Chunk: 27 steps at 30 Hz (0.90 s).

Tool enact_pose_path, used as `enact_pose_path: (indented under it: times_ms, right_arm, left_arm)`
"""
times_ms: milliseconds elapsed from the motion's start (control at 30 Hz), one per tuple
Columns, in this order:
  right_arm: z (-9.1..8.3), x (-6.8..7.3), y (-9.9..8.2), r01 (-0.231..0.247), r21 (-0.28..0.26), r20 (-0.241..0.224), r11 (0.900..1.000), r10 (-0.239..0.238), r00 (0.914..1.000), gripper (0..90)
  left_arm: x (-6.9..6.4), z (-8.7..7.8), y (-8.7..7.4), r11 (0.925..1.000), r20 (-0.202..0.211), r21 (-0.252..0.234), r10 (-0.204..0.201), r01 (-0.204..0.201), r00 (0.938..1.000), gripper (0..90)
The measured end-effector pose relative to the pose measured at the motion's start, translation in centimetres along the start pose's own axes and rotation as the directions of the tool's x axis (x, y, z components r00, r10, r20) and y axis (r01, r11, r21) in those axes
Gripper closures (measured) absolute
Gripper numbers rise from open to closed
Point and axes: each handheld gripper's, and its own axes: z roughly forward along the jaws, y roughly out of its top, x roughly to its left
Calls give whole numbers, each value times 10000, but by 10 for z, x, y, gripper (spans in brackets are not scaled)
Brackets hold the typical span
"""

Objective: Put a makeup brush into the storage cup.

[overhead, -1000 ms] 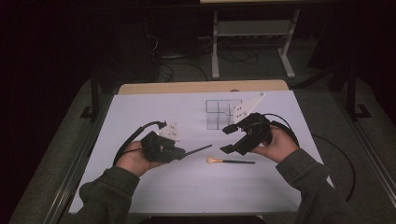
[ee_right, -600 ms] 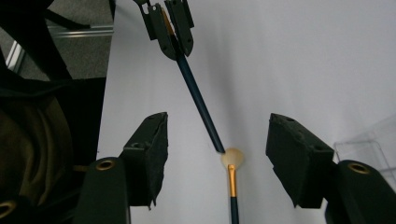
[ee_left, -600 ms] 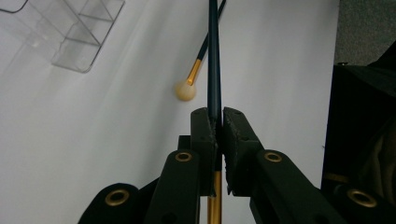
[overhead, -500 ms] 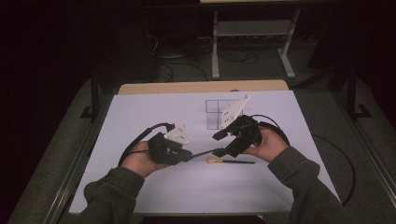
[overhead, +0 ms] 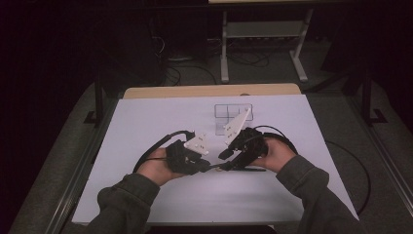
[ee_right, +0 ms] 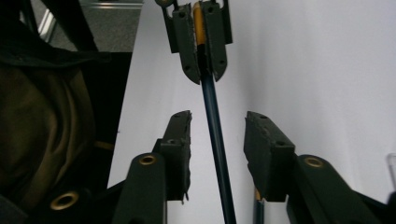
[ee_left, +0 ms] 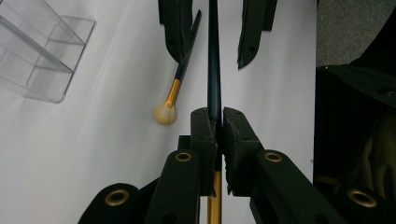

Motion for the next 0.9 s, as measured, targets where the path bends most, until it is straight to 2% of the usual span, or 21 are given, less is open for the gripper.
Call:
enact_pose_path:
  times_ms: [233, 267, 433, 800, 900]
  right_arm:
    - [5, 4, -4, 140, 96, -307, 9999, -137, 9994, 730]
    - [5, 4, -4, 195, 108, -323, 9998, -191, 9993, 738]
    - [7, 6, -5, 296, 157, -454, 9994, -289, 9986, 793]
    - [12, 7, -9, 376, 166, -697, 9992, -364, 9969, 834]
    - [13, 7, -11, 401, 79, -689, 9992, -395, 9968, 837]
  left_arm:
    - [-3, 3, 5, 9997, 161, 30, 226, -227, 9996, 835]
    - [-3, 3, 6, 9994, 171, 47, 337, -338, 9993, 835]
    - [-5, 5, 8, 9991, 233, 53, 409, -410, 9989, 835]
    - [-6, 6, 9, 9982, 360, 219, 554, -562, 9978, 835]
    - [-5, 8, 9, 9986, 468, 209, 484, -494, 9977, 830]
